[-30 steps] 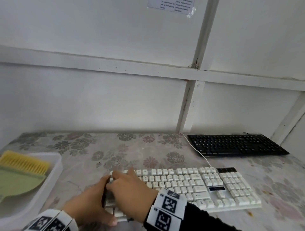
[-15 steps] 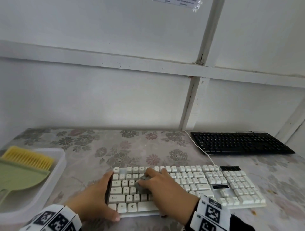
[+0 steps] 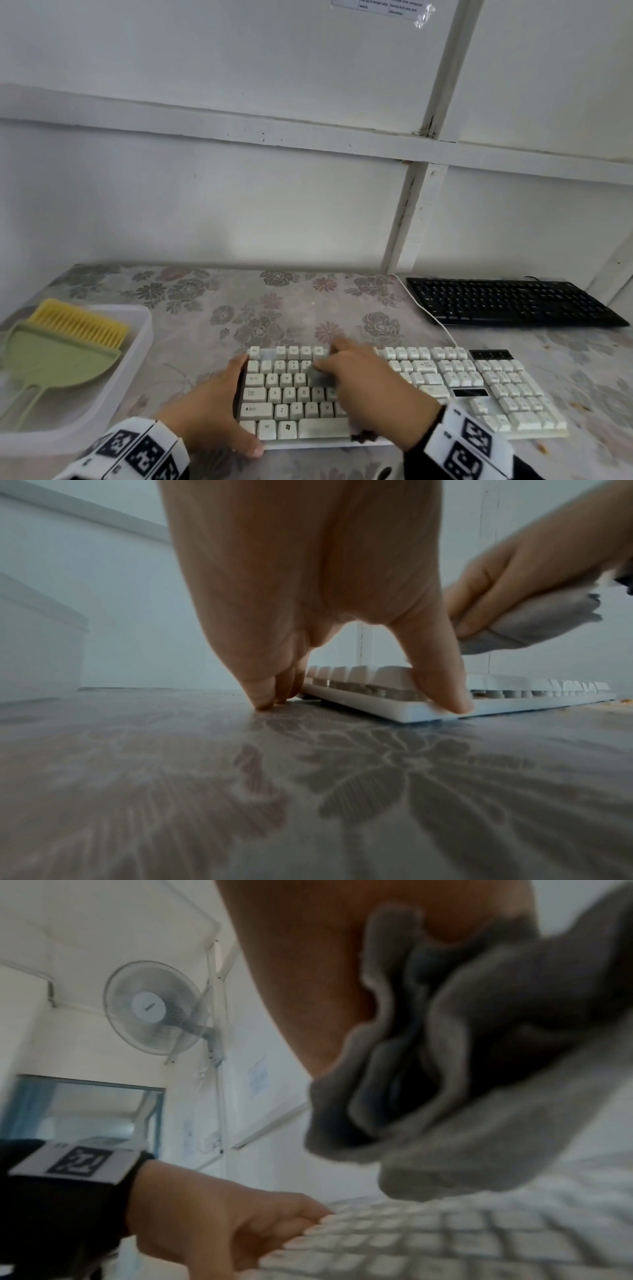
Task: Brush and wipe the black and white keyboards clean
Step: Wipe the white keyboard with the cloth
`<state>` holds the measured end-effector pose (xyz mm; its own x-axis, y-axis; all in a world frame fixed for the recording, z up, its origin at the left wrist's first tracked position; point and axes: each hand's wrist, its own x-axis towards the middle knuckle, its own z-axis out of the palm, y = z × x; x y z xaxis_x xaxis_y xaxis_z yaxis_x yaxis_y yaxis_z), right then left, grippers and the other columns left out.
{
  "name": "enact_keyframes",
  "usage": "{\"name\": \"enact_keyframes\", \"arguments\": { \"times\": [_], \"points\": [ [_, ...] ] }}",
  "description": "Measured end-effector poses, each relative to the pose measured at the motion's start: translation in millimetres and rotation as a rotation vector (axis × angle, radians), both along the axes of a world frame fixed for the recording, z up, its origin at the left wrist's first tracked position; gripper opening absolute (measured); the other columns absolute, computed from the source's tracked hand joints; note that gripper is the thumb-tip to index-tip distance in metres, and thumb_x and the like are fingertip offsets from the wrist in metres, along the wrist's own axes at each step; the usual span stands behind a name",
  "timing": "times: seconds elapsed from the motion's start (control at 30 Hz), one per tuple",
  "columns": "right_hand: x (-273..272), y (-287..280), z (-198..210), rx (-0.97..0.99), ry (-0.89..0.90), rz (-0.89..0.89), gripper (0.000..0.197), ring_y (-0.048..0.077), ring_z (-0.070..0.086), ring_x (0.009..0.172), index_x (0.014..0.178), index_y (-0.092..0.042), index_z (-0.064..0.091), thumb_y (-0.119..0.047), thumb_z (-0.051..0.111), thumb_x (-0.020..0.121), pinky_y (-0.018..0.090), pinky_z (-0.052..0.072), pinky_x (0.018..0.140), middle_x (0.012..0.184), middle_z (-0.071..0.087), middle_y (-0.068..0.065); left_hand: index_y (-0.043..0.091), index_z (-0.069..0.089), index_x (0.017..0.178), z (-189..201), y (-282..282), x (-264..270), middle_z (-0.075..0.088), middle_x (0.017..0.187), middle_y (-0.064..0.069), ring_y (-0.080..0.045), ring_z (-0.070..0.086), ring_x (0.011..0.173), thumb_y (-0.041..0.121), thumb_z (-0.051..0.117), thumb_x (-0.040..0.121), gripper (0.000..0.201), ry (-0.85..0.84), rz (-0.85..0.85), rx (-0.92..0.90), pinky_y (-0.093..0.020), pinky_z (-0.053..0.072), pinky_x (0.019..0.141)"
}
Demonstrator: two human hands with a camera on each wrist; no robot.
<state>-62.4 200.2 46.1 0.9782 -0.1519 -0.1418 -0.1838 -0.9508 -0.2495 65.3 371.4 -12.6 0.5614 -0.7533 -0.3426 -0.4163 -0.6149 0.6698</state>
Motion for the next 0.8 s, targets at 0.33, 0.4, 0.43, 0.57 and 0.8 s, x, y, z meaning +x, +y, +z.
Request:
{"name": "enact_keyframes", "arguments": {
  "times": [0.33, 0.4, 0.43, 0.57, 0.8],
  "points": [
    [42, 53, -26, -0.144, -0.039, 0.230, 0.025, 0.037, 0.040, 0.110, 0.110, -0.007, 0.062, -0.004, 0.049, 0.089, 0.041, 0.036, 0.081, 0.120, 0.042, 0.012, 0.027, 0.004, 0.145, -3, 2, 3, 0.045, 0.132, 0.015, -0.004, 0.046, 0.120, 0.040, 0.086, 0.052, 0.125, -0.057, -0.004, -0.010, -0.020, 0.038, 0.100],
    [29, 38, -26, -0.107, -0.091, 0.234, 0.027, 0.033, 0.041, 0.105, 0.106, -0.012, 0.062, -0.001, 0.044, 0.089, 0.039, 0.031, 0.077, 0.113, 0.044, 0.009, 0.028, 0.006, 0.144, -2, 1, 3, 0.046, 0.128, 0.016, -0.003, 0.047, 0.117, 0.040, 0.086, 0.051, 0.124, -0.042, -0.006, -0.010, -0.020, 0.037, 0.100],
    [23, 29, -25, -0.087, -0.103, 0.227, 0.028, 0.031, 0.042, 0.101, 0.103, -0.014, 0.062, 0.000, 0.043, 0.088, 0.039, 0.031, 0.077, 0.107, 0.042, 0.005, 0.028, 0.007, 0.144, -1, 0, 3, 0.047, 0.125, 0.018, -0.002, 0.047, 0.115, 0.039, 0.087, 0.051, 0.124, -0.024, -0.007, -0.014, -0.019, 0.037, 0.100],
    [1, -7, -27, -0.034, -0.067, 0.140, 0.031, 0.020, 0.033, 0.086, 0.101, -0.020, 0.061, -0.002, 0.040, 0.089, 0.035, 0.033, 0.081, 0.100, 0.032, -0.007, 0.030, 0.007, 0.144, 0, 1, 2, 0.045, 0.123, 0.022, -0.001, 0.045, 0.115, 0.037, 0.087, 0.051, 0.123, 0.001, 0.003, -0.022, -0.021, 0.035, 0.103],
    [-13, -32, -17, -0.003, -0.016, -0.031, 0.032, 0.020, 0.042, 0.090, 0.071, -0.025, 0.057, -0.003, 0.043, 0.090, 0.021, 0.028, 0.064, 0.084, 0.033, -0.014, 0.032, 0.007, 0.143, -1, 0, -1, 0.043, 0.117, 0.027, 0.001, 0.045, 0.112, 0.034, 0.086, 0.054, 0.119, 0.007, 0.003, -0.016, -0.017, 0.036, 0.096]
  ]
}}
